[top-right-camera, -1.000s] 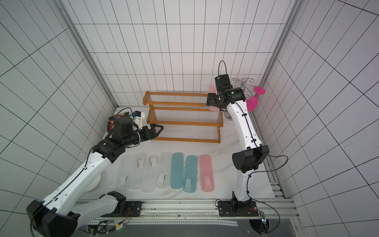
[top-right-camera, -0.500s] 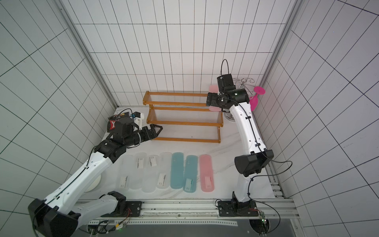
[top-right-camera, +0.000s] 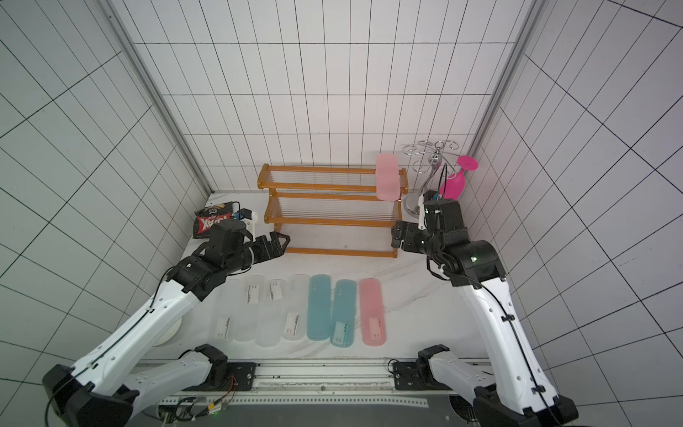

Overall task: Place the pencil cases on the shelf according to color
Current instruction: Place the pencil case on the shelf, then pick up the pencil case from the center of the board.

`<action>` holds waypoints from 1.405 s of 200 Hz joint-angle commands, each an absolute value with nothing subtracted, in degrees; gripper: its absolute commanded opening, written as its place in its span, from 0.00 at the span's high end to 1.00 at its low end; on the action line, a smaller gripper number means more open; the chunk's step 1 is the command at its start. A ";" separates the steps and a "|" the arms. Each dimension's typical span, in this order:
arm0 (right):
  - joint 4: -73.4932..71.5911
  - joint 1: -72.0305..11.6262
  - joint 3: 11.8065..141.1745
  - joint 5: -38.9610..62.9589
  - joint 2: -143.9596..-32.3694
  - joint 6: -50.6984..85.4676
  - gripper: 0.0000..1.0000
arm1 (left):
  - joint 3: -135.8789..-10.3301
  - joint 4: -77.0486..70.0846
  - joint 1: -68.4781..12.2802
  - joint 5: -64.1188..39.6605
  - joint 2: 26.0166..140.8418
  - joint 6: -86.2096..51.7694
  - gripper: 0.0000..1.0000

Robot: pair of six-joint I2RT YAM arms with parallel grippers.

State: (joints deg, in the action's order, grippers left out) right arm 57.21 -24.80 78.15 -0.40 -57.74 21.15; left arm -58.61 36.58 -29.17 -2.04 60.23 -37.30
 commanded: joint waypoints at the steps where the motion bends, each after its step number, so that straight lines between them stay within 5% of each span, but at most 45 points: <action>1: 57.20 -28.88 68.57 0.44 -51.36 25.24 0.07 | -56.49 38.62 -31.18 2.73 57.49 -40.32 0.02; 60: 53.48 -39.56 42.29 0.67 -34.62 40.25 0.08 | -54.40 43.50 -38.57 9.79 56.26 -44.84 0.02; 191: 37.22 -57.95 33.76 -6.00 -65.93 48.19 0.04 | -52.52 43.03 -40.49 13.15 54.84 -46.97 0.02; 281: 44.38 -57.76 31.65 -9.45 -63.14 51.10 0.03 | -52.65 38.44 -40.32 14.25 55.69 -40.96 0.02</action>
